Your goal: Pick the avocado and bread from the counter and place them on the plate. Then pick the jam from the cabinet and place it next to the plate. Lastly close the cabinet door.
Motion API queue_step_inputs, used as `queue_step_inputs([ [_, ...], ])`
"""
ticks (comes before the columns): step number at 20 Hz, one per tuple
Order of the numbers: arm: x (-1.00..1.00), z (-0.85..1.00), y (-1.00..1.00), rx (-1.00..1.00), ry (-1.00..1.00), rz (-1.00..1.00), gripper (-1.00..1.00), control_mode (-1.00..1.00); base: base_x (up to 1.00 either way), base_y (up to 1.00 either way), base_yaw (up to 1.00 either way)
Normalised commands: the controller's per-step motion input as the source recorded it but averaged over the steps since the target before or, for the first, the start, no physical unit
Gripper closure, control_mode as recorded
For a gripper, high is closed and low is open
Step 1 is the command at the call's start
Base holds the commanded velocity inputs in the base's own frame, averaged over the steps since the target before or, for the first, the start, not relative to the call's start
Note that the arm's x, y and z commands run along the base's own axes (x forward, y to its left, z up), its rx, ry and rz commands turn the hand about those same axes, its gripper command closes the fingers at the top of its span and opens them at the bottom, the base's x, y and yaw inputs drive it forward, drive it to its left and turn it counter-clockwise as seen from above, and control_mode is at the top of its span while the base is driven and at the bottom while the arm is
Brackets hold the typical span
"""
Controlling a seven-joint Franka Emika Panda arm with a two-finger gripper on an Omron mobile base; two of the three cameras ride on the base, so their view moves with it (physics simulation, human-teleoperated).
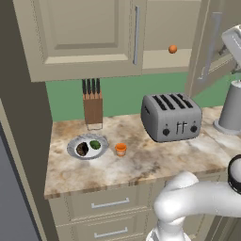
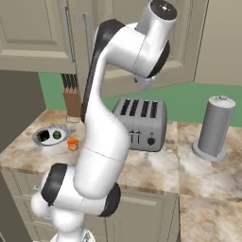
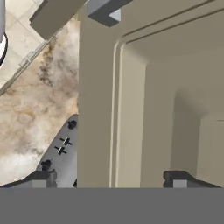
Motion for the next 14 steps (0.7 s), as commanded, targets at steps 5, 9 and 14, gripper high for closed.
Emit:
queue_step_inputs([
  [5, 1.00, -0.14, 0.60, -0.31, 0.01, -0.23, -1.00, -1.00, 0.00, 0.00, 0.00],
  [9, 1.00, -0.20, 0.31, -0.20, -0.02, -0.16, -1.00, -1.00, 0.00, 0.00, 0.00],
  [14, 1.00, -0.09, 0.21, -0.14, -0.04, -0.16, -1.00, -1.00, 0.00, 0.00, 0.00],
])
